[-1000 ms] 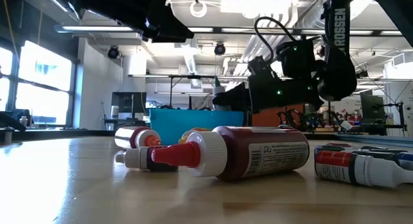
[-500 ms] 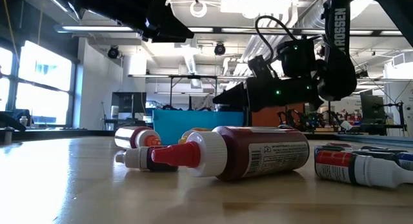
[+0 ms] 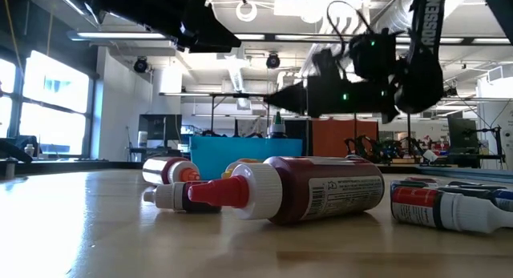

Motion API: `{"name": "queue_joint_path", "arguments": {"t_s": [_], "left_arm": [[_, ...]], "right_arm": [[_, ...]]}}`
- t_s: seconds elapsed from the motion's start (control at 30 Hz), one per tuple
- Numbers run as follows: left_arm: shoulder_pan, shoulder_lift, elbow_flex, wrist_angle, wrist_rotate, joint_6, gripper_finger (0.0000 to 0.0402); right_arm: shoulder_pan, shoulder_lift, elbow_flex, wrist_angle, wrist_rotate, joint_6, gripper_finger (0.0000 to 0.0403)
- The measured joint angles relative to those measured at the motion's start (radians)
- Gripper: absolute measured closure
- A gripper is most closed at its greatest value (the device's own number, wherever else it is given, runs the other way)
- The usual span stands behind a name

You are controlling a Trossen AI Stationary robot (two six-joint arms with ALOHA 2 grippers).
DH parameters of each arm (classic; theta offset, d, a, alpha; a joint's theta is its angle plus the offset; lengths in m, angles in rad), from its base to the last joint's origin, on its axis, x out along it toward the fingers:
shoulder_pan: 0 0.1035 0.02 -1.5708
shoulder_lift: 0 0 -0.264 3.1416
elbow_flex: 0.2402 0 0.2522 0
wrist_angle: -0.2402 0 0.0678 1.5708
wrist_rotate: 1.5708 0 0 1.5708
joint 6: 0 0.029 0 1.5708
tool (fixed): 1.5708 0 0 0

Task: Pick & Place food coloring
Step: Put the big yellow food coloring bottle into the bin

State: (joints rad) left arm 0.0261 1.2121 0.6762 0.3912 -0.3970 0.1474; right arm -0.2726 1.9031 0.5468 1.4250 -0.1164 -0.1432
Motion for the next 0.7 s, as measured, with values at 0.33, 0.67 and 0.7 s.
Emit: {"name": "queue_joint_path", "arguments": {"t_s": [0.33, 0.67, 0.7], "left_arm": [[0.0, 0.0, 0.0, -0.204, 0.054, -0.002, 0.0102], [-0.001, -0.038, 0.002, -0.262, -0.025, 0.04, 0.0102], [-0.001, -0.049, 0.001, -0.277, -0.049, 0.057, 0.0102]], "right_arm": [[0.121, -0.349, 0.041, -0.503, -0.163, -0.189, 0.0201], [0.317, -0.279, 0.442, -1.303, -0.159, -0.341, 0.0199], [0.325, -0.255, 0.488, -1.37, -0.149, -0.358, 0.0199]]}}
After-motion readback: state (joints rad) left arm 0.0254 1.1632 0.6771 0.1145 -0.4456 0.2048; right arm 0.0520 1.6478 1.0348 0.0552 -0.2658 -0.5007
